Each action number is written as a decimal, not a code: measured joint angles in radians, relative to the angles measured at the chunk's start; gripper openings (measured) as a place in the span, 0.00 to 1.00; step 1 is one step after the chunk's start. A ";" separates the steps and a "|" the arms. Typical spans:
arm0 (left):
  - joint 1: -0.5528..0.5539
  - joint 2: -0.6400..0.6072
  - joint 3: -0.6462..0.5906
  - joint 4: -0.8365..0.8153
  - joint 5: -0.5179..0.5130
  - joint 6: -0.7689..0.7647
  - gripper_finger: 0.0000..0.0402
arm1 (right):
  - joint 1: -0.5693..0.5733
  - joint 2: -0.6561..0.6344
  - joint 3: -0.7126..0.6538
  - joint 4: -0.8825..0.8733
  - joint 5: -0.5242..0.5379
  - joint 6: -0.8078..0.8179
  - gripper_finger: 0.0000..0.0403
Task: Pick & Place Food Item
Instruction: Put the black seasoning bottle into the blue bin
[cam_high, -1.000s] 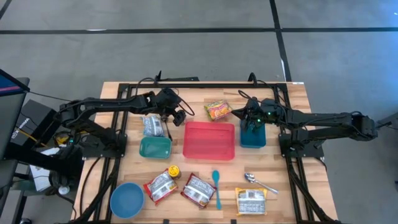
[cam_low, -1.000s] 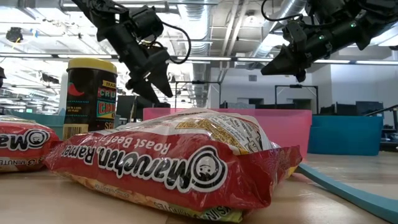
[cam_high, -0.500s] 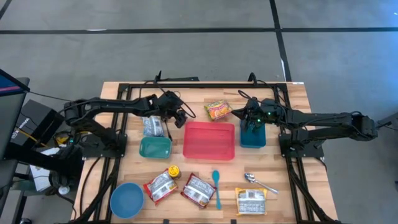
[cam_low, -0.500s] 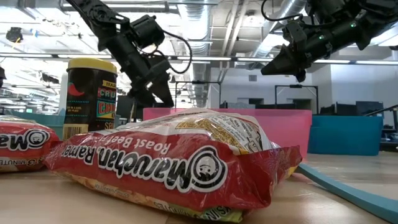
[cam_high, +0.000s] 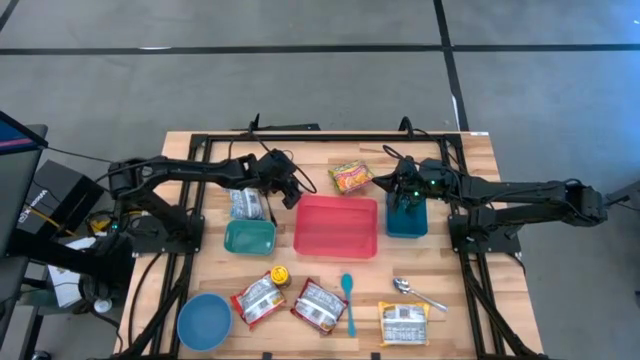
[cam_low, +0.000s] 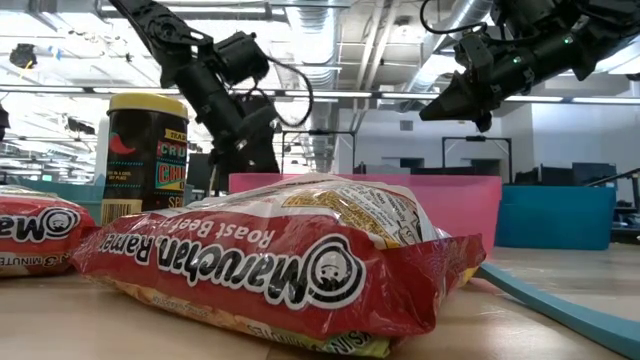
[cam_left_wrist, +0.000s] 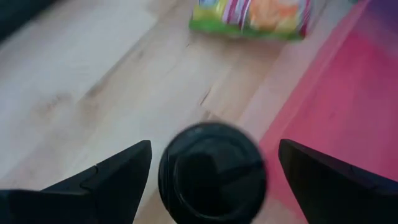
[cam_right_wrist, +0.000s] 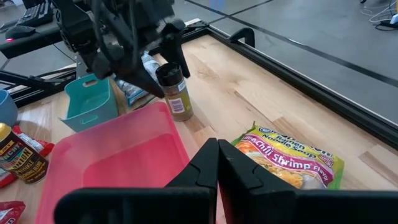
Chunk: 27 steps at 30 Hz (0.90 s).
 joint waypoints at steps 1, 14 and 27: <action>0.000 -0.014 0.000 0.002 -0.001 0.000 0.86 | 0.000 0.000 0.000 0.000 0.000 0.000 0.00; 0.000 -0.011 0.001 -0.013 -0.001 0.000 0.86 | 0.000 0.000 0.000 0.000 0.000 0.000 0.00; 0.028 0.023 0.001 -0.009 -0.047 0.000 0.86 | 0.000 0.000 0.000 -0.004 -0.001 0.000 0.00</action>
